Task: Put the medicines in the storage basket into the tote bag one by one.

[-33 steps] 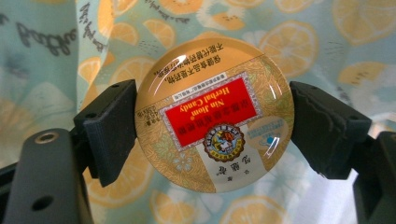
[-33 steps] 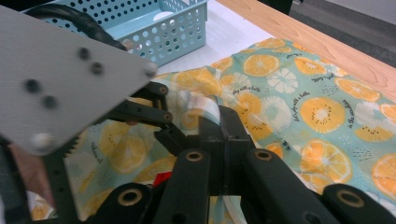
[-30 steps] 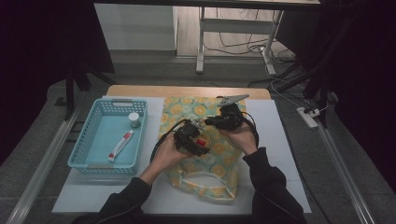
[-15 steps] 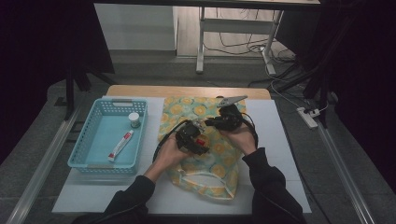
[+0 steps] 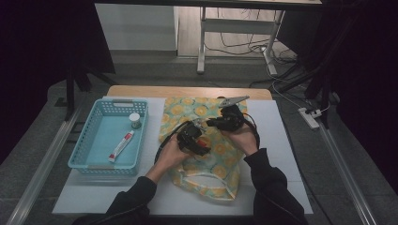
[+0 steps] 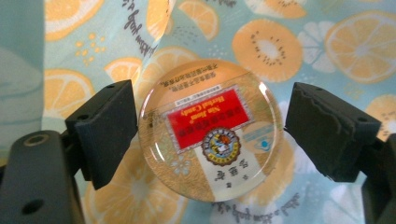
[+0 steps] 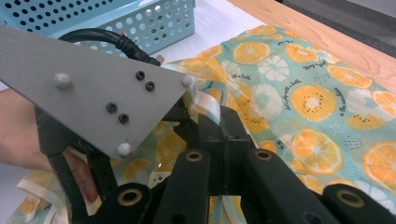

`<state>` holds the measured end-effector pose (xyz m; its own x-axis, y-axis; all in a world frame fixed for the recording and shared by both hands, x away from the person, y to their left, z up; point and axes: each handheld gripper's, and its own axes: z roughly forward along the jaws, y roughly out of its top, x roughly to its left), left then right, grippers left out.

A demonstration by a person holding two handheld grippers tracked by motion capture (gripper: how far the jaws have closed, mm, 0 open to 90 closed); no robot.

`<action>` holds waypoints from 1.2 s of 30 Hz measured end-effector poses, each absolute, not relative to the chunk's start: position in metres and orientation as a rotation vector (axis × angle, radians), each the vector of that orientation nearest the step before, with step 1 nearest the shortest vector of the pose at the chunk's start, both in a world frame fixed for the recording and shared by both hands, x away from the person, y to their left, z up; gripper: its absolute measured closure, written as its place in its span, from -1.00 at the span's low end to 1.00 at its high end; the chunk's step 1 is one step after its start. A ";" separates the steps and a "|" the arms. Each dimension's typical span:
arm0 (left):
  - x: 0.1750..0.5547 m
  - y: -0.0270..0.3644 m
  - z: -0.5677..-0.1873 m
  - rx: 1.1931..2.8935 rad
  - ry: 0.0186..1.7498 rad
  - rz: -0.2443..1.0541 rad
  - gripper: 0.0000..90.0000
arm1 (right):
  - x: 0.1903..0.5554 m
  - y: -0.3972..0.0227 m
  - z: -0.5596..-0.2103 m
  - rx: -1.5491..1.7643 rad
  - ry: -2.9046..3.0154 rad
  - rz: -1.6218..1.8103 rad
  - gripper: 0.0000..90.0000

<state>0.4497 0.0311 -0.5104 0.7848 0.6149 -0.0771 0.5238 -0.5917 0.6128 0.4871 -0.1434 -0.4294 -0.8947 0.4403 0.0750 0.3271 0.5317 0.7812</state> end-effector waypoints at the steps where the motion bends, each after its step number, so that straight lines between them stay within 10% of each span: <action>1: 0.449 0.031 -0.510 2.338 0.839 0.187 -0.65 | 0.487 -0.144 -0.429 0.664 2.633 1.302 1.00; 36: 0.410 0.047 -0.475 2.210 0.733 0.100 -0.99 | 0.486 -0.144 -0.428 0.658 2.634 1.300 1.00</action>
<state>0.4099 0.0469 -0.4753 0.8300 0.5345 -0.1593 0.4723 -0.5218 0.7104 0.4863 -0.1439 -0.4284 -0.8962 0.4375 0.0737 0.3245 0.5333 0.7812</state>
